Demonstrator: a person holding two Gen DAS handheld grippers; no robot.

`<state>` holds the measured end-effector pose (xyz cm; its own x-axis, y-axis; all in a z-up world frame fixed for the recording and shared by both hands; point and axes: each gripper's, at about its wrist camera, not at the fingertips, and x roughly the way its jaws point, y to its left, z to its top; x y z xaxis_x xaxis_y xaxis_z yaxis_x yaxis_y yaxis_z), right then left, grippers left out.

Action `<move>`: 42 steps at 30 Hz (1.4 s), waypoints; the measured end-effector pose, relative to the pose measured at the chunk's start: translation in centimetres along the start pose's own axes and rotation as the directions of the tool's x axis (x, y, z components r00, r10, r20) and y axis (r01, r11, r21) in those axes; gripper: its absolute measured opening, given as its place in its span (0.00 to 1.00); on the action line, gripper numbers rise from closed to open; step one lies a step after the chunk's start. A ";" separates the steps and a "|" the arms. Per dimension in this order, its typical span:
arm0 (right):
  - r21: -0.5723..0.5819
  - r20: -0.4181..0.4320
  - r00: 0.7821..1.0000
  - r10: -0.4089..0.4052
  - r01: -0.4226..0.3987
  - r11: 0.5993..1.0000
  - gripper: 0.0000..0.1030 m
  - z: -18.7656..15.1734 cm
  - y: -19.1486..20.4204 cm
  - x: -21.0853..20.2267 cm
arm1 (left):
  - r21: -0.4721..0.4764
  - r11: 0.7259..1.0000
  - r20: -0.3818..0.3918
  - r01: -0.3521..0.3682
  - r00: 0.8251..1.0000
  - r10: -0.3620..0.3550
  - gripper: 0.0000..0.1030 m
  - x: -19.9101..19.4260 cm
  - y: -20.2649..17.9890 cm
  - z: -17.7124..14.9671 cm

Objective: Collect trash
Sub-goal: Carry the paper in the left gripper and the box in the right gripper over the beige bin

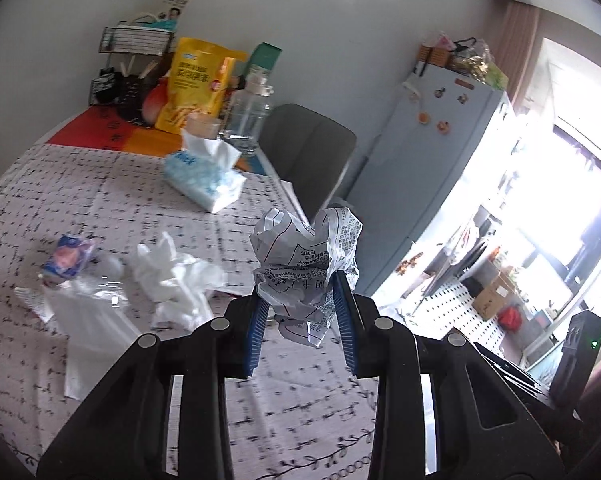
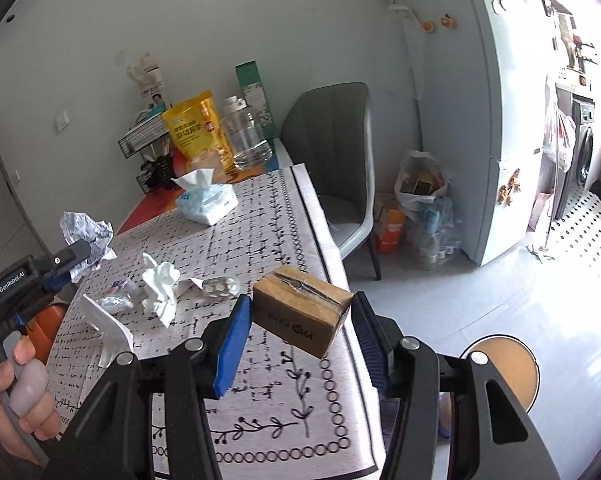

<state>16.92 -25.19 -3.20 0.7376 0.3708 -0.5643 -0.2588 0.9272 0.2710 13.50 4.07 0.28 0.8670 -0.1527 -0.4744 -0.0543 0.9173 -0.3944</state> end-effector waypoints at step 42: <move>0.364 -0.076 0.943 -0.324 0.329 0.871 0.63 -5.6 -30.1 1.8 | 0.198 0.948 -0.473 0.249 0.872 -0.130 0.31 23.8 -23.9 -11.2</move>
<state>22.54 -52.12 -16.75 0.7322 0.0532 -0.6790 0.2440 0.9103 0.3344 29.87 -25.64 -10.41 0.5286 -0.4259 -0.7343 0.2621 0.9047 -0.3359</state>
